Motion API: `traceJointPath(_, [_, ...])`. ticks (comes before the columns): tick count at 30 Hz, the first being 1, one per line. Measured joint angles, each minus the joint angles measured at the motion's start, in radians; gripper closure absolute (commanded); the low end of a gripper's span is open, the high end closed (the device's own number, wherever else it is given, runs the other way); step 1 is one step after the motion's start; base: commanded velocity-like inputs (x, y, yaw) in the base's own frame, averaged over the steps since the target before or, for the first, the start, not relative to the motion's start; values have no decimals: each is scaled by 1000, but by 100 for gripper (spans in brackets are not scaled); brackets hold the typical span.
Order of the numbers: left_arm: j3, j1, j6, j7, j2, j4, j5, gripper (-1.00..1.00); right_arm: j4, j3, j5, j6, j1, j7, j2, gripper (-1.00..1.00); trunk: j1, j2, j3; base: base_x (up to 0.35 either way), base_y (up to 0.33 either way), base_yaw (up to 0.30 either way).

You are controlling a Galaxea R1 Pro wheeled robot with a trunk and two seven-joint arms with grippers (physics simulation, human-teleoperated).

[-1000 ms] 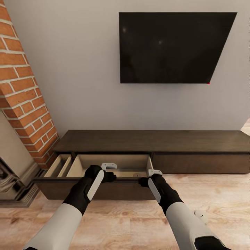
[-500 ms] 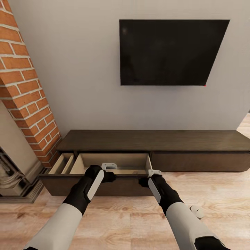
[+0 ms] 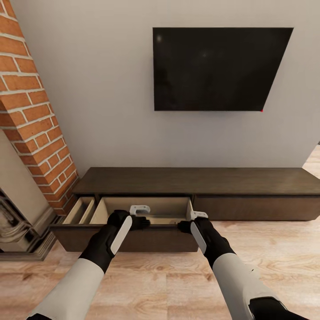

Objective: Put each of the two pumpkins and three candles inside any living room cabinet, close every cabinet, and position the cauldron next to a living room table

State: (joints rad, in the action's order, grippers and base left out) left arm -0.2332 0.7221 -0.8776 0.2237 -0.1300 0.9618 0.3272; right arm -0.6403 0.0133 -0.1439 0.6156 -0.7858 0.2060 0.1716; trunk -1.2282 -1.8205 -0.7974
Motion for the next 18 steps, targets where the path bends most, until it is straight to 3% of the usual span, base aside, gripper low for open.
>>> traceJointPath(14, [0,-1,79,-78,-1,-1,-1,-100,0,0,0,-1,4,3,0,-100,0,0,0,0,0,-10])
traceJointPath(18, [4,-23,101,-101,18,7,-11,-100,-4,-4,-10,-11,27,4,-17,-100,0,0,-2,0,0,-182])
